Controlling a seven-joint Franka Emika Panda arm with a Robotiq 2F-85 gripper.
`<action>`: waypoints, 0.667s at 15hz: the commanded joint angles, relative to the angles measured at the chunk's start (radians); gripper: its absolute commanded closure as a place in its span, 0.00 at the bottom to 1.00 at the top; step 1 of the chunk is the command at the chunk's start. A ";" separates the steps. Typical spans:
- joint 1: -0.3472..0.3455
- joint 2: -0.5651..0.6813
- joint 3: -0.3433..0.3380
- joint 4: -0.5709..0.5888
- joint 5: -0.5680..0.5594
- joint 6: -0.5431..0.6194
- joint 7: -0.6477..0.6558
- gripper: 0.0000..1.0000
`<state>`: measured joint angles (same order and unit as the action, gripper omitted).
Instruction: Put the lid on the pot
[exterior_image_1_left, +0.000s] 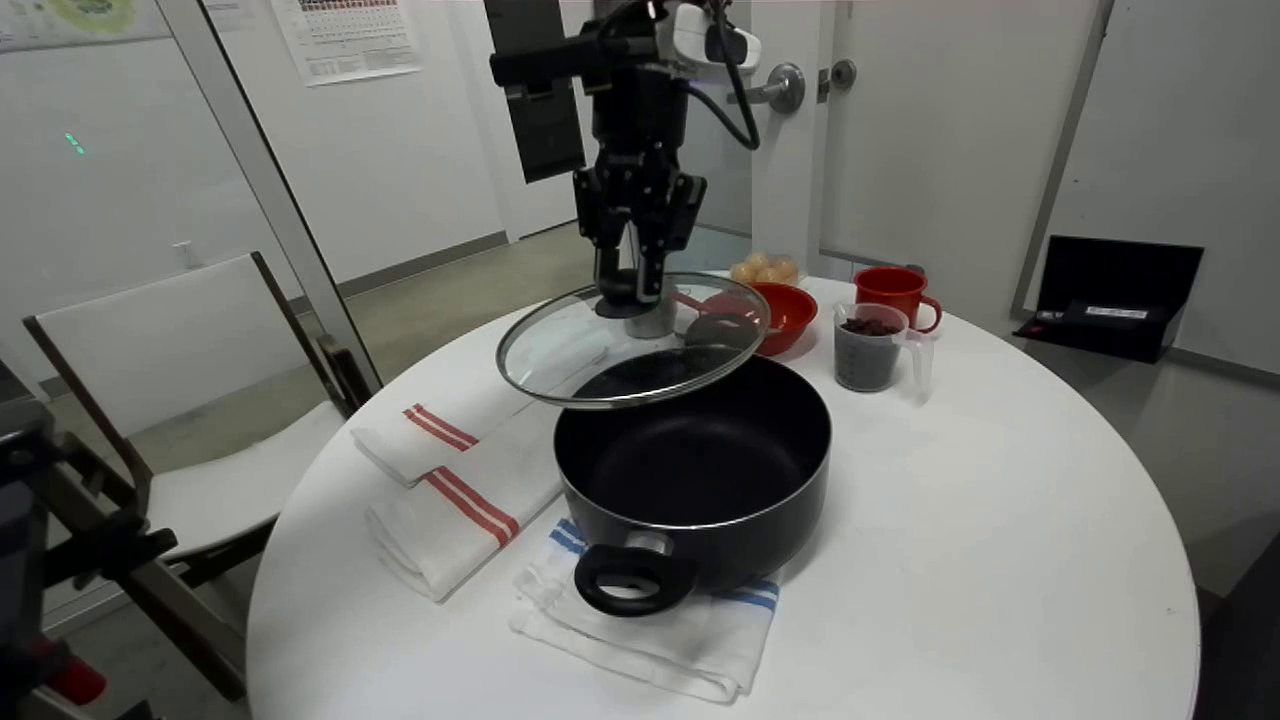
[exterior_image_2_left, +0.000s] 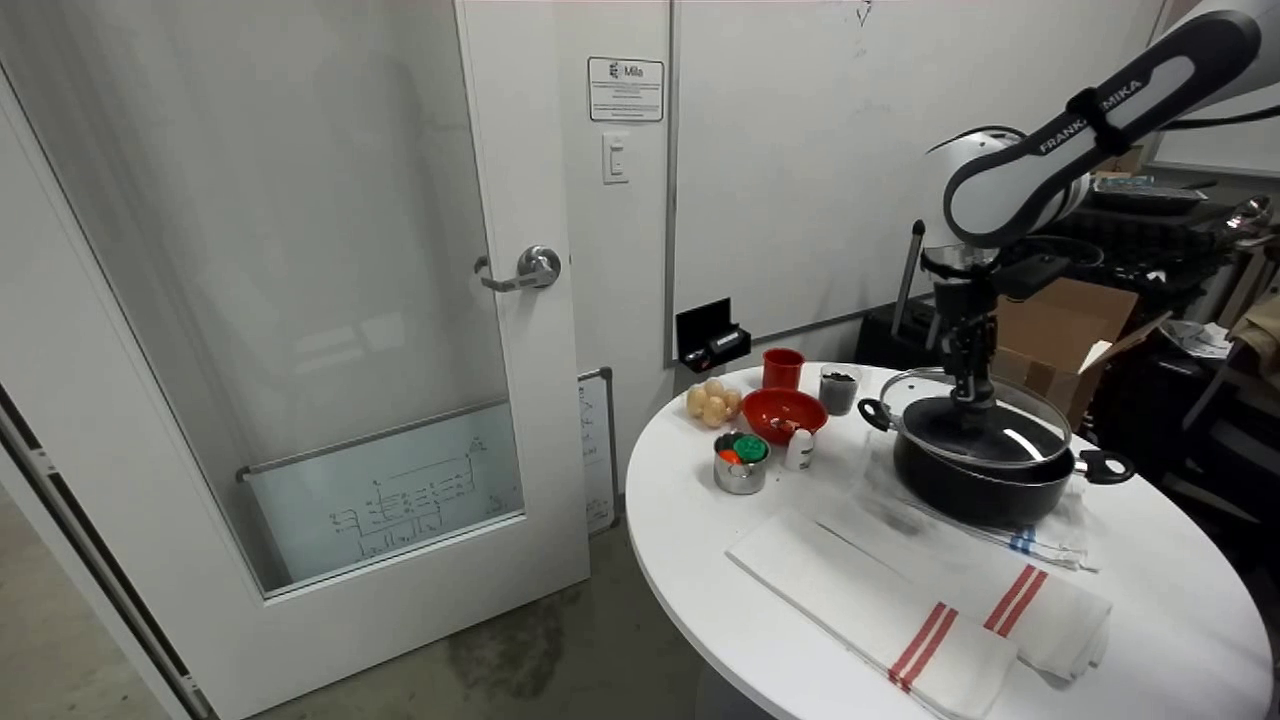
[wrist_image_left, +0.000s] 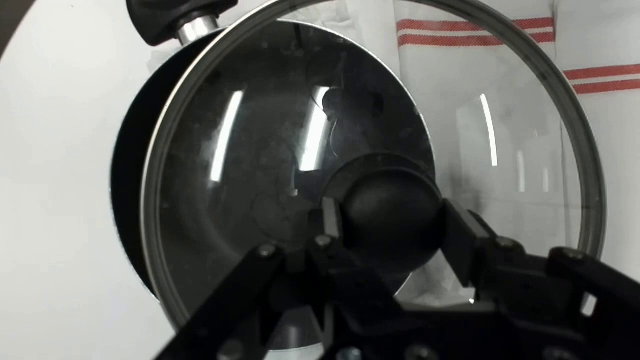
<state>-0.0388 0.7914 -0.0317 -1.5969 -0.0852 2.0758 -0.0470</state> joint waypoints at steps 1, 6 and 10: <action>-0.030 -0.047 -0.007 -0.040 0.033 0.010 0.018 0.74; -0.067 -0.036 -0.014 -0.034 0.063 0.024 0.023 0.74; -0.086 -0.023 -0.018 -0.036 0.088 0.041 0.024 0.74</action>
<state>-0.1172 0.7871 -0.0454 -1.6100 -0.0240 2.1013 -0.0373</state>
